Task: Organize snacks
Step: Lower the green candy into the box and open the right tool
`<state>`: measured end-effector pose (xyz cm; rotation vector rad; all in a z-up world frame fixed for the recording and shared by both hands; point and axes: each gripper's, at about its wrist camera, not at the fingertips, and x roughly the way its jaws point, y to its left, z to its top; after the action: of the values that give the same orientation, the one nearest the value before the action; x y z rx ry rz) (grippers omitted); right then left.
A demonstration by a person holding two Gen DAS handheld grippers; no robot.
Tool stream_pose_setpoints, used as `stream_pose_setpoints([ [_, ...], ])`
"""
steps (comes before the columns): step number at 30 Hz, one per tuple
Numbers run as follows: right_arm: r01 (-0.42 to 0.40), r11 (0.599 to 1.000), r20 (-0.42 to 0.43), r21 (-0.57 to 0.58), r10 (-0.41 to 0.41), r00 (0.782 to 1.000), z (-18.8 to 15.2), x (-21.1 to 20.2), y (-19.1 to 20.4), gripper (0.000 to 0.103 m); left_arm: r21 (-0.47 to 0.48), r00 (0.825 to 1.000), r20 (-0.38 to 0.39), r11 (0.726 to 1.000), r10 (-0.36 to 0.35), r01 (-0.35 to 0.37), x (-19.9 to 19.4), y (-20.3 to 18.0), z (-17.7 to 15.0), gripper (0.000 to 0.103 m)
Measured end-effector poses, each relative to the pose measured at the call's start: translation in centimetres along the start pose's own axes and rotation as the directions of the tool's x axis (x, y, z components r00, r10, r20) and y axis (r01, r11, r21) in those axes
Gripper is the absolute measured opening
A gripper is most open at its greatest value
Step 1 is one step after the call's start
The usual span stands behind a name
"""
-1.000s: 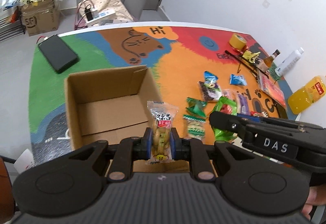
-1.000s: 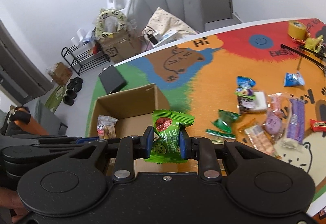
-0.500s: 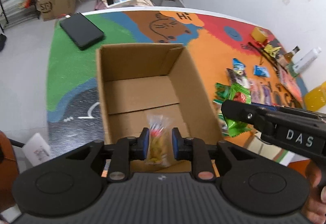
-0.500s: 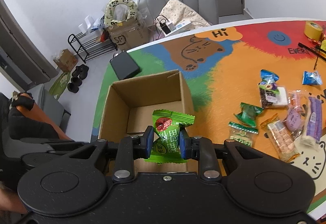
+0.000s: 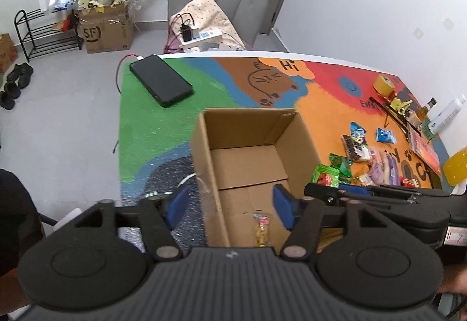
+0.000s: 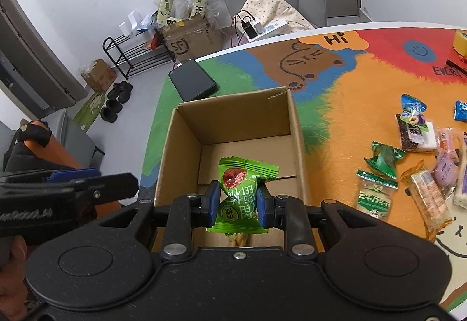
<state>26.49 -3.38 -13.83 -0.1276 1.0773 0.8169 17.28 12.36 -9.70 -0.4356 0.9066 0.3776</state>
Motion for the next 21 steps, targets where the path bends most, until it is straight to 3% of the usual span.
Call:
stream_pose_setpoints([
  [6, -0.014, 1.000, -0.022, 0.000, 0.014, 1.000, -0.6, 1.2, 1.0, 0.025, -0.026, 1.000, 0.019, 1.000, 0.004, -0.004, -0.9, 1.6, -0.8, 0.081],
  [10, -0.028, 1.000, -0.032, 0.013, 0.028, 0.999, -1.0, 1.7, 1.7, 0.025, -0.042, 1.000, 0.020, 0.999, 0.019, -0.018, -1.1, 2.8, -1.3, 0.083],
  [14, -0.037, 0.998, -0.051, 0.045, 0.039, 0.998, -1.5, 2.1, 1.6, 0.034, -0.066, 0.999, 0.008, 0.997, 0.046, -0.045, -0.7, 3.9, -1.8, 0.084],
  [18, -0.014, 0.999, -0.037, 0.051, 0.016, 0.999, -1.6, 1.1, 1.0, 0.055, -0.061, 0.999, 0.008, 0.997, 0.045, -0.045, -0.5, 3.9, -1.9, 0.084],
  [21, 0.007, 0.999, -0.016, 0.052, -0.006, 1.000, -1.5, -0.1, 0.0, 0.058, -0.048, 1.000, 0.013, 0.999, 0.026, -0.026, -0.5, 3.1, -1.6, 0.084],
])
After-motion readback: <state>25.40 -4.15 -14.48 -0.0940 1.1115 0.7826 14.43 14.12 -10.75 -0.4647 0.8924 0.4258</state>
